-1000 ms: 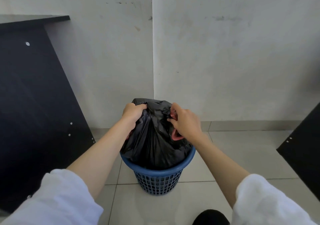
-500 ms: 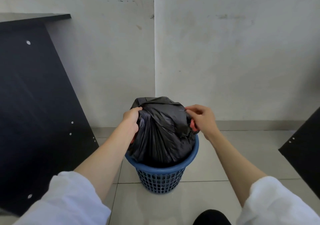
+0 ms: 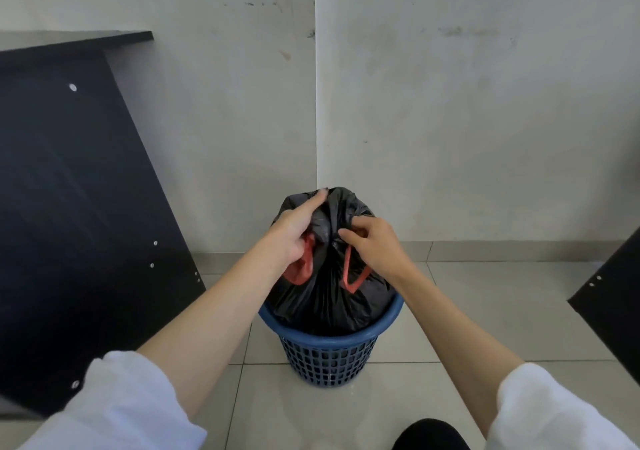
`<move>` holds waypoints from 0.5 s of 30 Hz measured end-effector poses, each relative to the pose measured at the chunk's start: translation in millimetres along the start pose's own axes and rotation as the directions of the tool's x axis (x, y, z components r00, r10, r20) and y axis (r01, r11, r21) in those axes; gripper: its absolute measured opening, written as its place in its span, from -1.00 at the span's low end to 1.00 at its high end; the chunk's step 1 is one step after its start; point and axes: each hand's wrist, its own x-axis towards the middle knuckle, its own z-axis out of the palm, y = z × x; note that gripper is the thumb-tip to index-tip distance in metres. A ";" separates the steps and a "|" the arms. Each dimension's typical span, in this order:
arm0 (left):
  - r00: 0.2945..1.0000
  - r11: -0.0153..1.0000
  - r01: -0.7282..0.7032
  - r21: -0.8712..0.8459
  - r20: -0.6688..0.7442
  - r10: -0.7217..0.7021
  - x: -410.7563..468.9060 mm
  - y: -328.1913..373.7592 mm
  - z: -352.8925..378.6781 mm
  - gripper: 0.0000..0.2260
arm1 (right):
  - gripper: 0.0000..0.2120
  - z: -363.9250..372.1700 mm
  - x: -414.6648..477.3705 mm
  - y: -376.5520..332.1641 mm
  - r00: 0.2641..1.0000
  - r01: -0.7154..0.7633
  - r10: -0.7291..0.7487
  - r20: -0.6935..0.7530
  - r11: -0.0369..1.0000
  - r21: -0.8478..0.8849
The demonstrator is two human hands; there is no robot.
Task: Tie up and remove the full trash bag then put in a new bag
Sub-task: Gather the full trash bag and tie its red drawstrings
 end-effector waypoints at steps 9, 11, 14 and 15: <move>0.967 0.978 -0.175 0.110 -0.168 0.192 10.2 0.2 -3.7 -0.85 | -0.66 -13.6 -10.4 13.2 0.987 0.044 -0.018 0.159 0.986 -0.163; 0.963 0.979 -0.181 0.093 -0.187 0.195 15.3 -2.9 -2.1 -0.88 | -0.65 -16.3 -14.2 23.5 0.990 0.114 -0.075 0.123 0.930 -0.349; 0.958 0.957 -0.221 0.190 -0.143 0.250 20.7 -7.1 3.9 -0.82 | -0.70 -11.9 -17.7 20.7 0.933 0.357 -0.303 0.193 0.724 -0.591; 0.952 0.941 -0.243 0.237 -0.131 0.278 19.2 -6.4 6.2 -0.82 | -0.72 -9.1 -17.5 17.2 0.901 0.426 -0.373 0.224 0.651 -0.629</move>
